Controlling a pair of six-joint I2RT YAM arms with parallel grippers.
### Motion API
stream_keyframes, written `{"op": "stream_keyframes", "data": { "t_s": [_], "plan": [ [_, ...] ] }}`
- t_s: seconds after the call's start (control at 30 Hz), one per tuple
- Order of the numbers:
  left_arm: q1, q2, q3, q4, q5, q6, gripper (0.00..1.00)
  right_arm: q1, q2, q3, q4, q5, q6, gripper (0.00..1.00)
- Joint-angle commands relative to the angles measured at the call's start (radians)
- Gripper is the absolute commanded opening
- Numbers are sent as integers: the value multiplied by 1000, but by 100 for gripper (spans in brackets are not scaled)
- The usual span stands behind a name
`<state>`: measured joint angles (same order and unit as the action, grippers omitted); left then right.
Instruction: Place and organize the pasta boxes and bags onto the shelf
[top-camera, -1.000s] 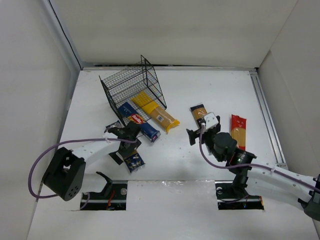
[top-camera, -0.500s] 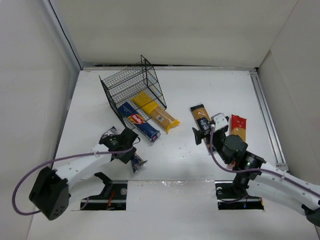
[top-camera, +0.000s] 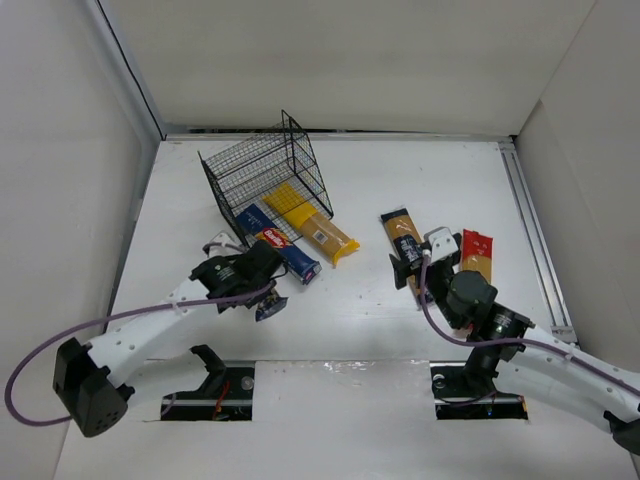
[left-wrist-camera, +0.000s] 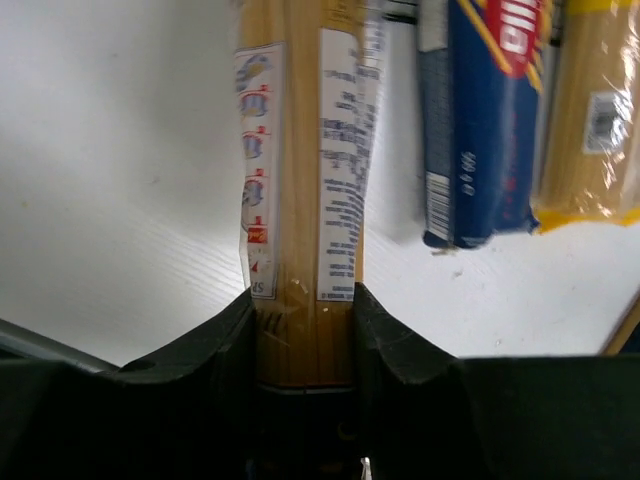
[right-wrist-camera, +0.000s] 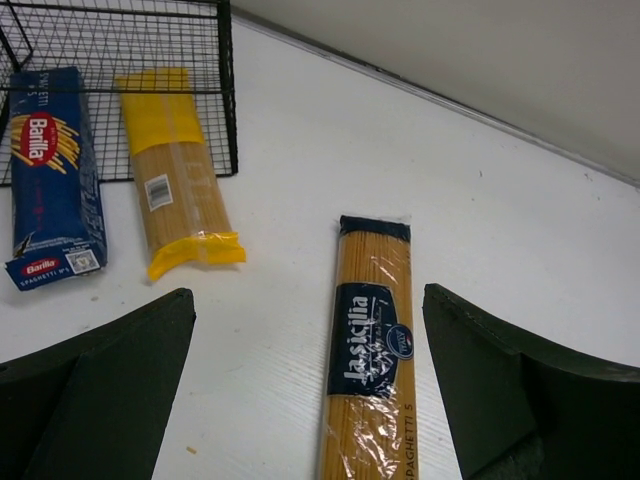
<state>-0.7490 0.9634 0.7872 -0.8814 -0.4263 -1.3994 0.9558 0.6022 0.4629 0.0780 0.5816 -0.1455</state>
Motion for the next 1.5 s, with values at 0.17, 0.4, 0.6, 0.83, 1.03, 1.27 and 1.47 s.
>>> {"op": "stream_keyframes", "data": {
  "t_s": [0.17, 0.4, 0.6, 0.83, 1.03, 1.27, 1.47],
  "plan": [
    [-321, 159, 331, -43, -146, 115, 0, -8, -41, 16, 14, 41, -49, 100],
    [-414, 164, 418, 87, 75, 335, 0, -8, -64, 16, 14, 61, -69, 100],
    [-414, 153, 494, 76, 113, 442, 0, -8, -64, 16, 14, 61, -69, 100],
    [-414, 219, 547, 168, -79, 528, 0, -8, -64, 16, 14, 81, -78, 100],
    [-414, 437, 688, 41, -432, 361, 0, -8, -64, 16, 14, 92, -78, 100],
    [-376, 555, 753, 93, -470, 382, 0, -17, -82, 25, -7, 110, -89, 100],
    [-309, 546, 676, 191, -509, 336, 0, -17, -82, 14, -17, 110, -89, 100]
  ]
}}
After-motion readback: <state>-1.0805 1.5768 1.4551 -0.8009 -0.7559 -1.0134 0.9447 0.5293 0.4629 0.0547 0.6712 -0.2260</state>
